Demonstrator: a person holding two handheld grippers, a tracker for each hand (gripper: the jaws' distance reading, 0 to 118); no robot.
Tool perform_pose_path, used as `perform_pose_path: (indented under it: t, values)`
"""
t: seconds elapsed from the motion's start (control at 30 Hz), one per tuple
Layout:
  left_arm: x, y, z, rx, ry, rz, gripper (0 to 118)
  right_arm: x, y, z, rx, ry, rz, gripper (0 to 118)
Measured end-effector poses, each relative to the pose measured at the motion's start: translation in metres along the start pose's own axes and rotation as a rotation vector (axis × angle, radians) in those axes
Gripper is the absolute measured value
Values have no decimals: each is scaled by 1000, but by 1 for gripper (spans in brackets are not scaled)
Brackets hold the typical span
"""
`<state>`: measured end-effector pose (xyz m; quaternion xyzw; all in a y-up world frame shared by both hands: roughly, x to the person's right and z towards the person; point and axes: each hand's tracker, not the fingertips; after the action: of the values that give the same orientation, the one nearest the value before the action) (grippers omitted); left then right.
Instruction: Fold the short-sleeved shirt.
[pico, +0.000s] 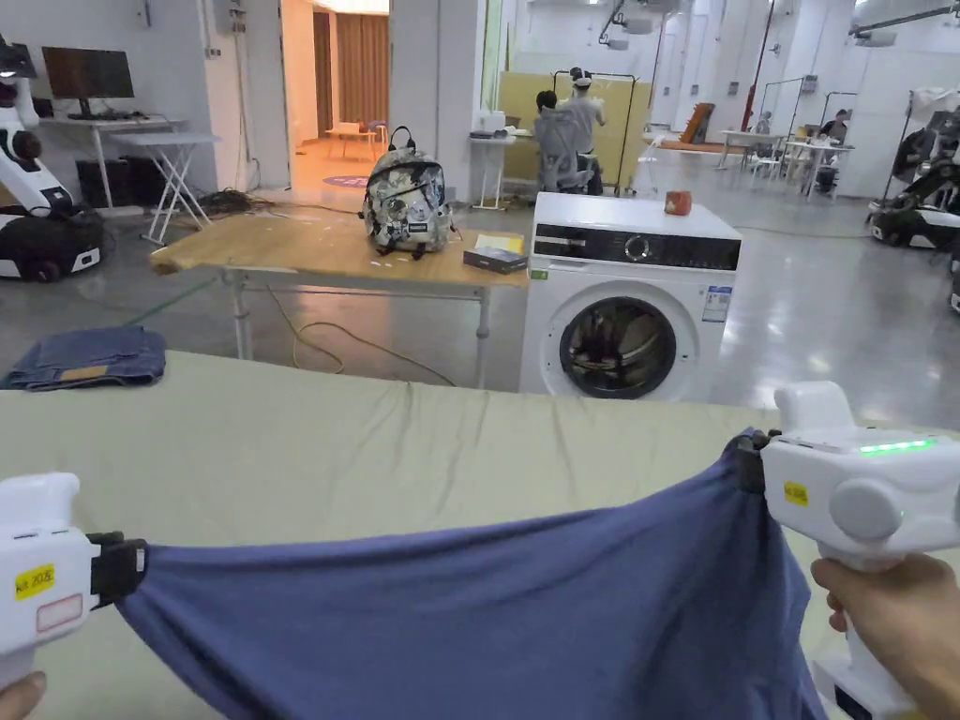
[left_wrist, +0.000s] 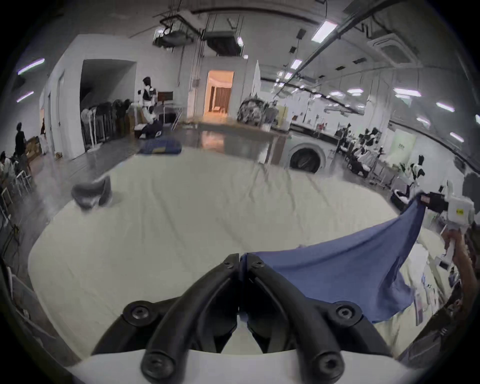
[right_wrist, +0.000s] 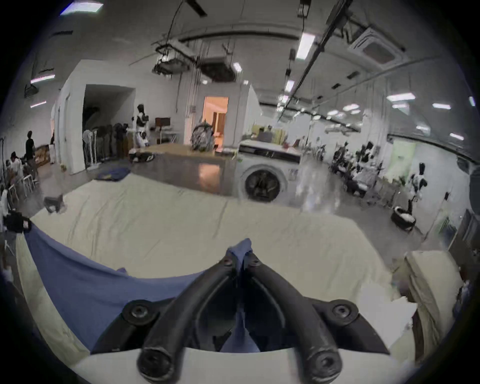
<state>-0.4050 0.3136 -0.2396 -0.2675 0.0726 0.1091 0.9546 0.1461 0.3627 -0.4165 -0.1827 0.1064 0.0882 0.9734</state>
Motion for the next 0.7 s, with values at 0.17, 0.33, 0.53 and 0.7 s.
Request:
perform_pose_path:
  t: [0.17, 0.33, 0.53, 0.7]
  values:
    - [29, 82, 6, 80, -28, -82, 0, 39, 50, 35, 70, -80, -39, 2]
    - [62, 157, 10, 160, -37, -112, 0, 65, 98, 50, 128, -150, -41, 2]
    - [95, 234, 11, 218, -41, -137, 0, 78, 155, 55, 205, -206, -83, 2]
    - [108, 285, 10, 271, -30, -135, 0, 81, 203, 54, 284, -233, -75, 2]
